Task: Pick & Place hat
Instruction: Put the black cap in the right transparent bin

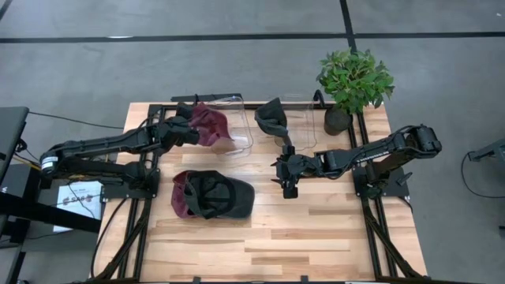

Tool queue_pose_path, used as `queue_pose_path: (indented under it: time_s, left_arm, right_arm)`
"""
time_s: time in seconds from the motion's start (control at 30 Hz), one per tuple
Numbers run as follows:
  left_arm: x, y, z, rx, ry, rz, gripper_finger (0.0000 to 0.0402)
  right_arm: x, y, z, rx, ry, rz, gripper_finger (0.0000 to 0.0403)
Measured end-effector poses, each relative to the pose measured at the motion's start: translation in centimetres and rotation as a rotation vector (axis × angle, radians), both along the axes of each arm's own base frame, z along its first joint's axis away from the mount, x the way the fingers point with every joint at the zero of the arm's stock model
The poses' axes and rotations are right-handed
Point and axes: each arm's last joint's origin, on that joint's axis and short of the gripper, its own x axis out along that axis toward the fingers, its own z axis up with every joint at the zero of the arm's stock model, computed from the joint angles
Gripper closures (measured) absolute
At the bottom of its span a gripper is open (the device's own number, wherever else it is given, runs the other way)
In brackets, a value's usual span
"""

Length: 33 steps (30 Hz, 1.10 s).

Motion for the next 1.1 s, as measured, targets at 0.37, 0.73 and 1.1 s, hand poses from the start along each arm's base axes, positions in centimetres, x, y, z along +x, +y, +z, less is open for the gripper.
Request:
queue_pose_path:
  time_s: [0.37,0.73,1.1]
  left_arm:
    - [-0.2,-3.4,4.2,0.007,-0.584,-0.051,0.0267]
    - [-0.4,-9.7,5.3,-0.593,-1.224,-0.190,0.0271]
    - [-1.0,-14.1,-1.2,-1.275,-0.986,-0.396,0.0271]
  right_arm:
    - [0.2,0.0,0.3,0.021,-0.040,-0.012,0.0163]
    - [0.0,1.0,-0.6,0.217,-0.243,-0.017,0.0163]
    - [-0.8,0.7,-2.3,0.310,-0.300,-0.071,0.0163]
